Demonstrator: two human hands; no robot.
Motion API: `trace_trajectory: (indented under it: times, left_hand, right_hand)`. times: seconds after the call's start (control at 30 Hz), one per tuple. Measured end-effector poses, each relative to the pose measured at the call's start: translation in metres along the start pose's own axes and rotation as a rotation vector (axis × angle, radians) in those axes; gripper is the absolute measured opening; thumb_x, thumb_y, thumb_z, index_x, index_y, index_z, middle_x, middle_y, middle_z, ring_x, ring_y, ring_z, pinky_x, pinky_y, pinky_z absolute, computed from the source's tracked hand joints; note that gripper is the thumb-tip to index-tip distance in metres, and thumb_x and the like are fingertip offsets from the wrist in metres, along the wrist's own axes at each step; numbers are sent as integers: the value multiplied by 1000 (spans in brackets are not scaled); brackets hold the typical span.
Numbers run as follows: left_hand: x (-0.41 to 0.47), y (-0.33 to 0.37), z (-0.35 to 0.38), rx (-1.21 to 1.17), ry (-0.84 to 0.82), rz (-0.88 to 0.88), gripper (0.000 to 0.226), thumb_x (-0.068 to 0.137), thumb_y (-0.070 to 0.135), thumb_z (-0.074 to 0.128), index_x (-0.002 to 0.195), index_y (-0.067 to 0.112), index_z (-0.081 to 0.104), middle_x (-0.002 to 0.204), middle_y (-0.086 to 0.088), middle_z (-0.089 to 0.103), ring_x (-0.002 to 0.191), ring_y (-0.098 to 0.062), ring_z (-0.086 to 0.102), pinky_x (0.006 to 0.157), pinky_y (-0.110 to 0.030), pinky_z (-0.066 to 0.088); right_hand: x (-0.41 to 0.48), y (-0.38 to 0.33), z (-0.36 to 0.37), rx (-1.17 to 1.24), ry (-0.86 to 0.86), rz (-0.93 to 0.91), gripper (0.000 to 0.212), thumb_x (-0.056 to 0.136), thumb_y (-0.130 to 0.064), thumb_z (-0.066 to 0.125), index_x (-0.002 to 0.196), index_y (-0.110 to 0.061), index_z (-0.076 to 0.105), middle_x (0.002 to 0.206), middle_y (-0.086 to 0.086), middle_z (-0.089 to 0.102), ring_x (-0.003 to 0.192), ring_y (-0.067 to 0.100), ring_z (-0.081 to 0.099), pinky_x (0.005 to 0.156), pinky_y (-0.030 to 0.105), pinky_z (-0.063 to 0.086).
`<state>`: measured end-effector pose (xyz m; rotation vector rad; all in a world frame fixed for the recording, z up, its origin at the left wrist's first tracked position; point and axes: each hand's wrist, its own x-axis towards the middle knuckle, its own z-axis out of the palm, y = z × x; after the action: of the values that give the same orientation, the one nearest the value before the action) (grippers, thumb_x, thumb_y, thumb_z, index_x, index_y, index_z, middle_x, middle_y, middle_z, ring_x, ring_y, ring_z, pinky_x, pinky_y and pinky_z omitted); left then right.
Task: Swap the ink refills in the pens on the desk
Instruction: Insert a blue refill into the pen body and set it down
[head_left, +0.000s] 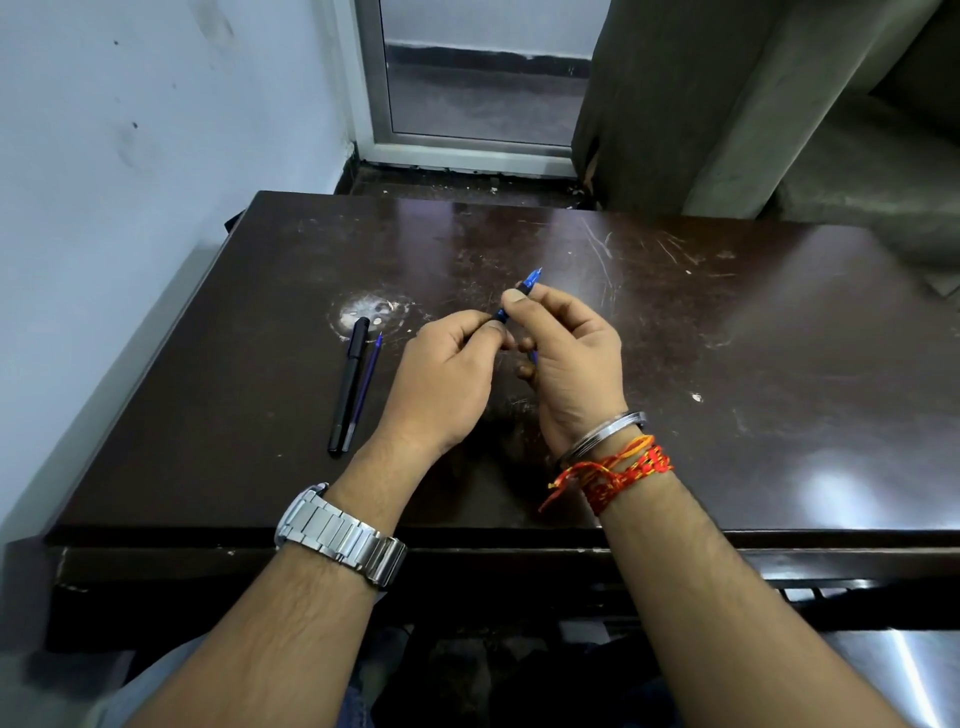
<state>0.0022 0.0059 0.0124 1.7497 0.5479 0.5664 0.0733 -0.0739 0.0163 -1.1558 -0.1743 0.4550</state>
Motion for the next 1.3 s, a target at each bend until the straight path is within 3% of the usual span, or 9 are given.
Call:
trace_trajectory:
  times: [0.13,0.23,0.53,0.67,0.77,0.9,1.03,1.13,1.3]
  left_hand:
    - [-1,1,0,24,-4,2,27,85,36,51,70,24,71,63,10,62,62,-5,53,69,-40,47]
    - [-2,1,0,1,-15,28,27,88,31,51,68,30,70,61,21,65,62,6,56,67,-26,42]
    - [-1,-2,0,-9,-18,50,31,88,32,53,65,38,71,63,21,66,64,6,58,66,-19,43]
    - [0,-5,2,52,-16,63,26,91,30,55,71,29,71,64,20,67,67,0,60,68,-27,46]
    - [0,-6,1,30,-24,63,27,93,26,55,72,32,71,63,23,66,65,6,58,65,-18,42]
    - [0,-7,0,62,-21,62,25,91,31,54,75,26,72,62,13,65,62,-6,57,64,-30,45]
    - [0,-6,1,46,-22,57,24,93,27,56,79,29,75,71,20,70,71,4,63,68,-19,44]
    - [1,-8,-1,97,-9,64,24,93,31,54,92,25,77,82,8,75,82,-10,68,76,-36,53]
    - [-2,-7,1,211,4,177,27,92,33,54,107,27,76,88,8,76,83,-11,69,76,-37,55]
  right_hand:
    - [2,1,-2,-5,44,3,24,79,-14,78,93,-10,59,67,0,53,52,7,47,47,21,40]
    - [2,1,-2,-2,-32,35,14,83,-14,72,96,-8,70,69,0,60,55,7,50,49,22,40]
    - [1,2,-2,2,-45,12,17,80,-13,76,94,-7,68,75,4,65,56,7,55,47,18,42]
    - [2,2,-2,18,20,-4,24,78,-12,80,89,-11,58,68,2,58,49,6,52,46,19,42]
    - [0,0,-1,46,-43,48,7,85,-12,71,90,-9,67,76,7,61,51,6,50,47,20,39]
    - [1,0,-1,47,20,8,20,81,-10,76,92,-7,59,61,-4,59,45,2,51,44,17,42]
    - [1,0,-1,39,-49,73,10,87,-13,69,95,-9,66,78,5,64,54,5,52,52,22,41]
    - [-1,1,0,39,-53,27,17,87,-10,69,98,2,70,76,2,70,53,0,56,48,14,43]
    - [1,2,-4,-14,113,-24,23,70,-18,86,74,-6,68,59,-1,60,48,8,51,48,21,44]
